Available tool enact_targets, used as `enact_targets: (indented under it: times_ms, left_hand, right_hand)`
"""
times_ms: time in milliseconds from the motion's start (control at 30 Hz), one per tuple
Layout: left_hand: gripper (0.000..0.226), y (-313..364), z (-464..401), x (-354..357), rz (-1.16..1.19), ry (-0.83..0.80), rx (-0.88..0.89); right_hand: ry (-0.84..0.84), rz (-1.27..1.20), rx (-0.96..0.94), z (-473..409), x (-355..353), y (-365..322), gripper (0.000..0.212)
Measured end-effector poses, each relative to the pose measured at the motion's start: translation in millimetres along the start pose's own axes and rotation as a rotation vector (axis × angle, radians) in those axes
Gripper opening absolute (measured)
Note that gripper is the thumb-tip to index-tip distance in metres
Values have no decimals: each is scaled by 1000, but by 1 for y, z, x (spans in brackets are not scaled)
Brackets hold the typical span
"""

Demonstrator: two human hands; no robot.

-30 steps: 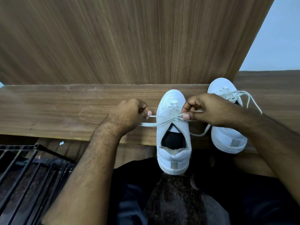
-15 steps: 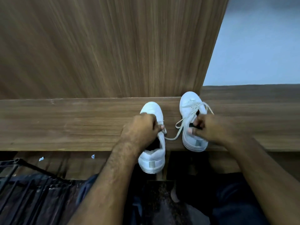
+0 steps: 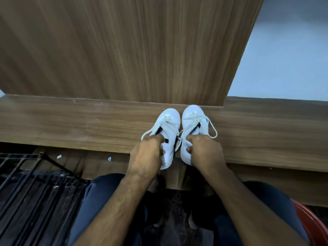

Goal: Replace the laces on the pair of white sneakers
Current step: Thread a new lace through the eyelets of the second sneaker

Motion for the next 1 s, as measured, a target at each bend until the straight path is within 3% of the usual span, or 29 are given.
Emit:
enact_targets:
  times_ms: [67, 167, 333, 533, 633, 733, 833, 1000]
  left_hand:
    - [16, -4, -2, -18, 70, 135, 1]
    - [21, -19, -8, -41, 5, 238, -39]
    - [15, -70, -10, -72, -212, 250, -83]
    - [40, -126, 16, -120, -514, 241, 31]
    - [27, -174, 59, -133, -528, 288, 1]
    - [23, -224, 108, -139, -511, 358, -129]
    - [3, -269, 150, -136, -444, 402, -274]
    - [16, -342, 196, -130, -455, 415, -450]
  right_hand:
    - [53, -18, -67, 1, -6, -21, 17]
    - [49, -48, -145, -4, -6, -57, 19]
    - [119, -60, -319, -26, 7, -131, 24]
    - [285, -54, -516, -32, 16, -225, 12]
    - [352, 0, -600, -12, 25, -280, 18]
    - [230, -88, -707, 11, 54, -341, 14]
    - [81, -201, -799, 34, 92, -398, 9]
    - [-81, -215, -918, 61, 164, -479, 11]
Point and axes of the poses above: each hand's wrist, its own z-axis away from the middle knuckle, its own x-axis out of the palm, y = z × x, the point moved 8 cm from there along -z, towards the middle knuckle, and after that the axes turned 6 degrees about -z, right-handed, at the moved point
